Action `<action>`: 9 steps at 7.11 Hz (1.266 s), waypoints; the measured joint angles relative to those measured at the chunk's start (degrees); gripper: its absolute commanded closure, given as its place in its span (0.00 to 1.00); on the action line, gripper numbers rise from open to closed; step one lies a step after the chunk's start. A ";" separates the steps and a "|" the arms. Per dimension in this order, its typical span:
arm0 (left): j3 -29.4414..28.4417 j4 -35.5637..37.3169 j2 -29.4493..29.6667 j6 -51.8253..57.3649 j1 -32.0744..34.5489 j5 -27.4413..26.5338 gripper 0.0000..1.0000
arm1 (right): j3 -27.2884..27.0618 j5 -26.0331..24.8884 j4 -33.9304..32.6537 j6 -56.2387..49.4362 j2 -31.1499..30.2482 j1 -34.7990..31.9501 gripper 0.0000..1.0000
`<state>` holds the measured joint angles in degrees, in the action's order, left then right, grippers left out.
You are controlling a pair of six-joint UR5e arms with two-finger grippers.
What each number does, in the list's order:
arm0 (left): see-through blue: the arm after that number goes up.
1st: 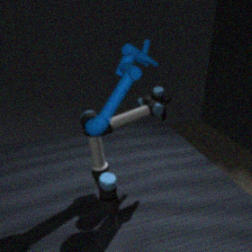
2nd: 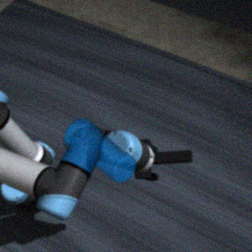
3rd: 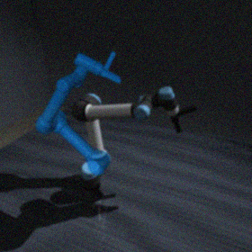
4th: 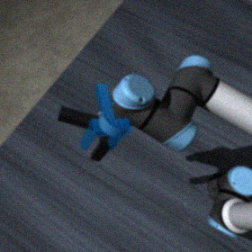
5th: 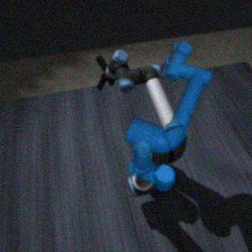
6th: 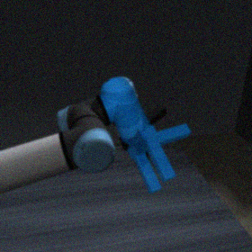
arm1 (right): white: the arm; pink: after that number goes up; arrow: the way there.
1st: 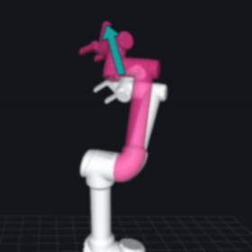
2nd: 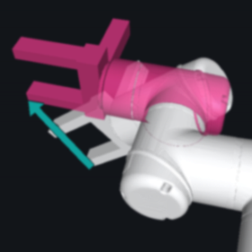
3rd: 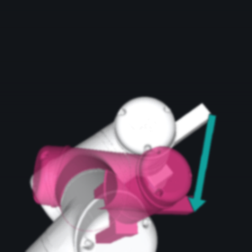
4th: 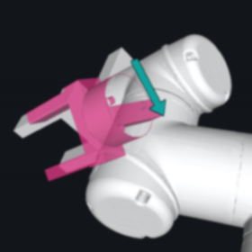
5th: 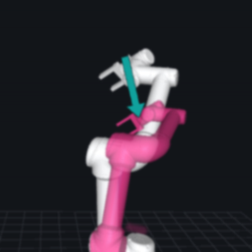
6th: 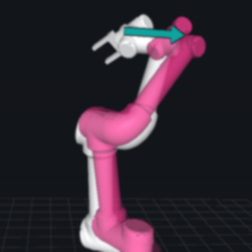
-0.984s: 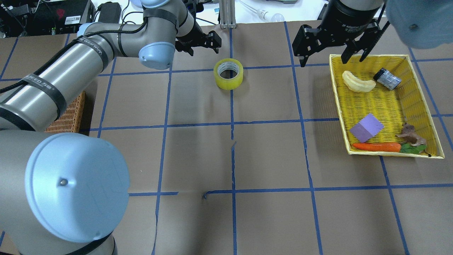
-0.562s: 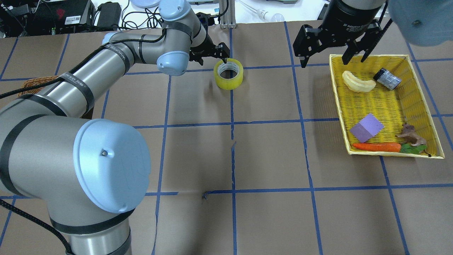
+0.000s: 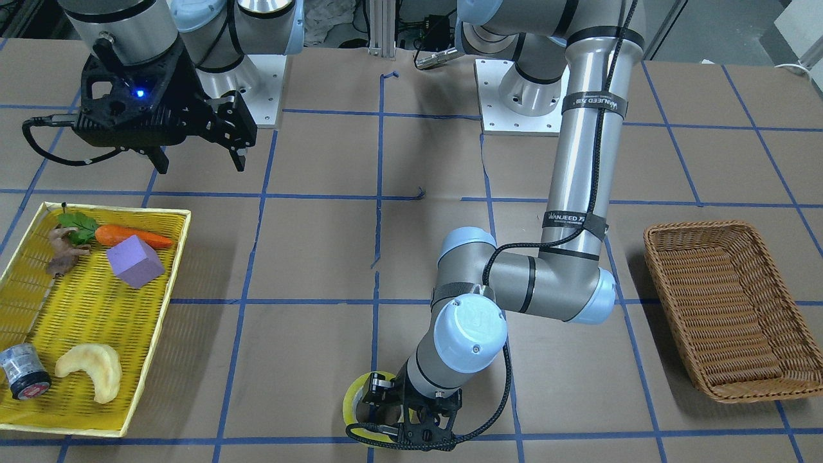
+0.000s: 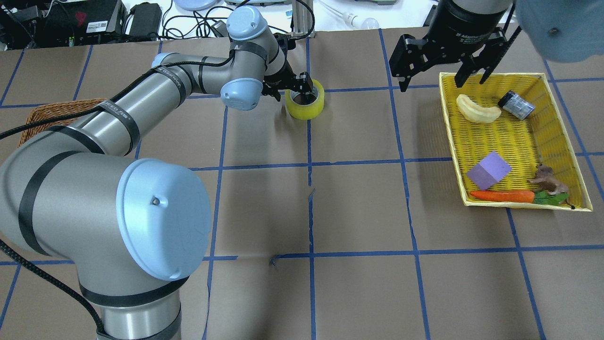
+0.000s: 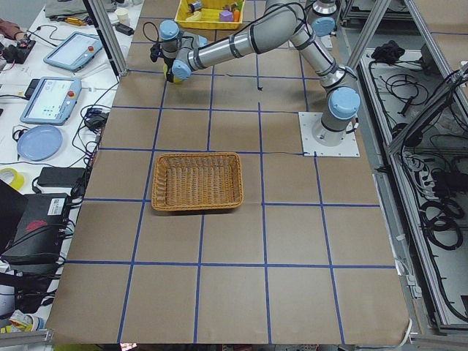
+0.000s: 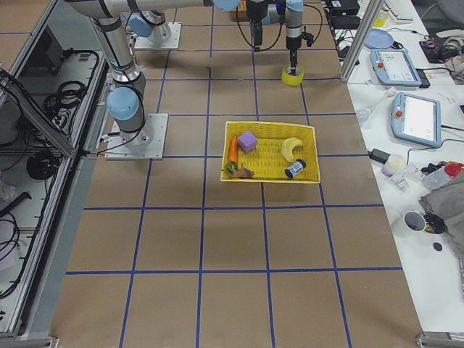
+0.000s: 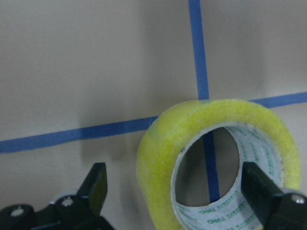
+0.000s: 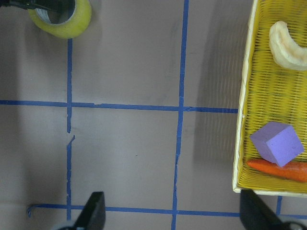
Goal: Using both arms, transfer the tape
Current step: 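Grasp the tape roll rim with the left gripper and lift, then carry the tape roll with the left gripper into the wicker basket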
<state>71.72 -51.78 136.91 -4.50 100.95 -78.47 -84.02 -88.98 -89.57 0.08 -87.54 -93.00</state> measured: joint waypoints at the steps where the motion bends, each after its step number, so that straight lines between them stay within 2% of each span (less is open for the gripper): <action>1: 0.27 -1.65 -0.24 1.57 0.03 -0.12 1.00 | 0.00 -0.01 0.03 -0.11 0.00 -0.04 0.00; 5: 0.97 -6.07 -2.87 3.66 -0.32 -1.52 1.00 | -0.13 0.28 -0.03 -0.25 0.00 -0.28 0.00; 7: 0.85 -14.20 -6.96 3.73 -3.80 -3.79 1.00 | -0.17 0.24 -0.02 -0.26 0.03 -0.33 0.00; 9: 1.24 -26.17 -13.00 7.83 -10.76 -7.29 1.00 | -0.17 0.22 -0.03 -0.26 0.01 -0.33 0.00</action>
<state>72.96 -77.95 123.91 3.33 90.19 -85.75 -84.20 -88.77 -89.60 -0.18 -87.52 -93.34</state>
